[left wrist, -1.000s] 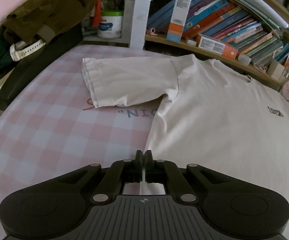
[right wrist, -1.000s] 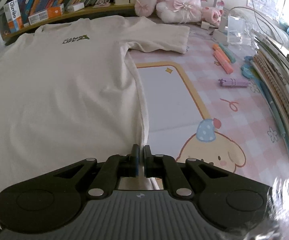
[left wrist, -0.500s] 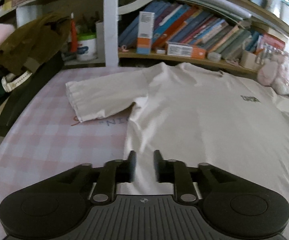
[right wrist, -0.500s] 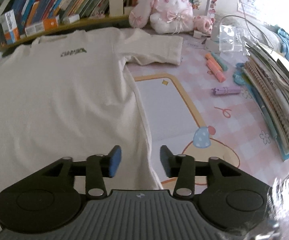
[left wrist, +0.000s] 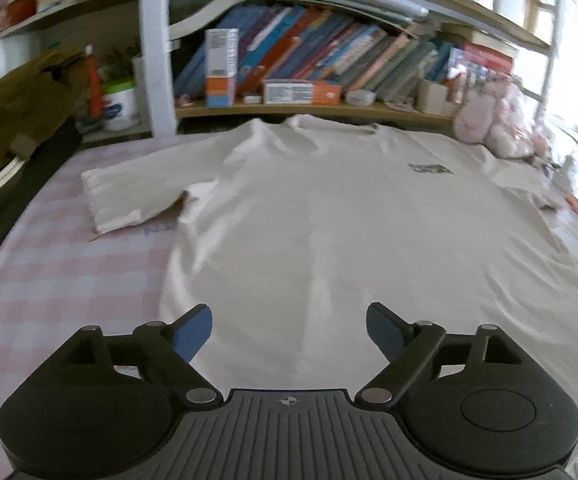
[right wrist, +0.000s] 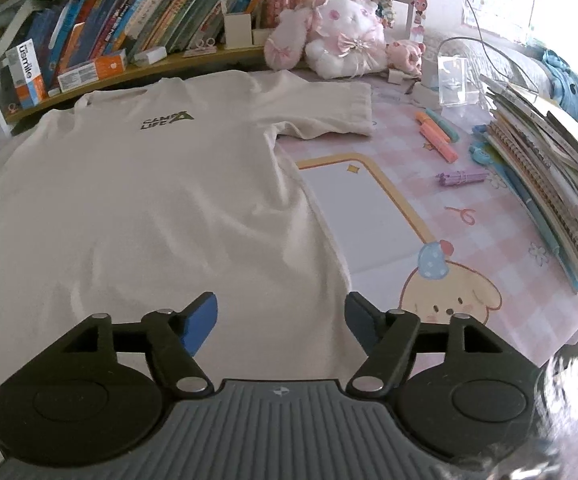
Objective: Fold clothes
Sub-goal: 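Move the open right gripper over the sleeve near the plush toys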
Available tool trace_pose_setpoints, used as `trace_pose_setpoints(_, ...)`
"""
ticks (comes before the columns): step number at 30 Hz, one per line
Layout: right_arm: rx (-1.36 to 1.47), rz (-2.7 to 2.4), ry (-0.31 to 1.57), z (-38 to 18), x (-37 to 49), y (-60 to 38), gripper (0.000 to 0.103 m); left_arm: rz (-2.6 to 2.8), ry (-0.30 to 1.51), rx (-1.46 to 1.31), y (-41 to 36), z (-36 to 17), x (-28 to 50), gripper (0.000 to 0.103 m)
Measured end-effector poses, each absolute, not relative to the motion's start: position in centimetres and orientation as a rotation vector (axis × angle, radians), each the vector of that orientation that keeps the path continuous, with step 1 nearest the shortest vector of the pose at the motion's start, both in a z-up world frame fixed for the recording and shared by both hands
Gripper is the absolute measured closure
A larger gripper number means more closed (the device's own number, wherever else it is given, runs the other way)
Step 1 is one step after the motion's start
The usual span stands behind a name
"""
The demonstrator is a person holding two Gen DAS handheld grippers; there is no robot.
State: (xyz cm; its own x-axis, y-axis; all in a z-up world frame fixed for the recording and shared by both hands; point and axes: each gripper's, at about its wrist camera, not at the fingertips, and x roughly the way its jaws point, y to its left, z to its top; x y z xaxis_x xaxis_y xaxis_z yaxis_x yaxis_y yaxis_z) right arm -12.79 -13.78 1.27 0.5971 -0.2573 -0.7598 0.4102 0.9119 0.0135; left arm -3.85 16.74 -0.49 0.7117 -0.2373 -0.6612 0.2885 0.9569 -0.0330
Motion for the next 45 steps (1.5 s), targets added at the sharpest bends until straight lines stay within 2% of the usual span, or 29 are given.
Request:
trace_pose_setpoints(17, 0.227, -0.436, 0.840, 1.8, -13.6, -14.5, 0.027, -0.422, 0.738, 0.176, 11.8, -1.3, -5.0, 0.013)
trace_pose_setpoints(35, 0.361, -0.331, 0.831, 1.4, -7.0, -25.2, 0.029, -0.228, 0.780, 0.157, 5.8, -0.9, -4.3, 0.013)
trace_pose_setpoints(39, 0.429, -0.279, 0.835, 0.9, -4.9, -28.5, 0.032, -0.164, 0.792, 0.144, 3.9, -1.0, -4.3, 0.013)
trace_pose_setpoints(42, 0.514, -0.231, 0.835, 0.4, -3.4, -31.1, 0.045, -0.135, 0.809, 0.146, 2.5, -1.1, -4.4, 0.013)
trace_pose_setpoints(45, 0.646, -0.199, 0.836, -0.7, -2.1, -33.9, 0.053, -0.123, 0.823, 0.172, 0.8, -1.1, -4.8, 0.013)
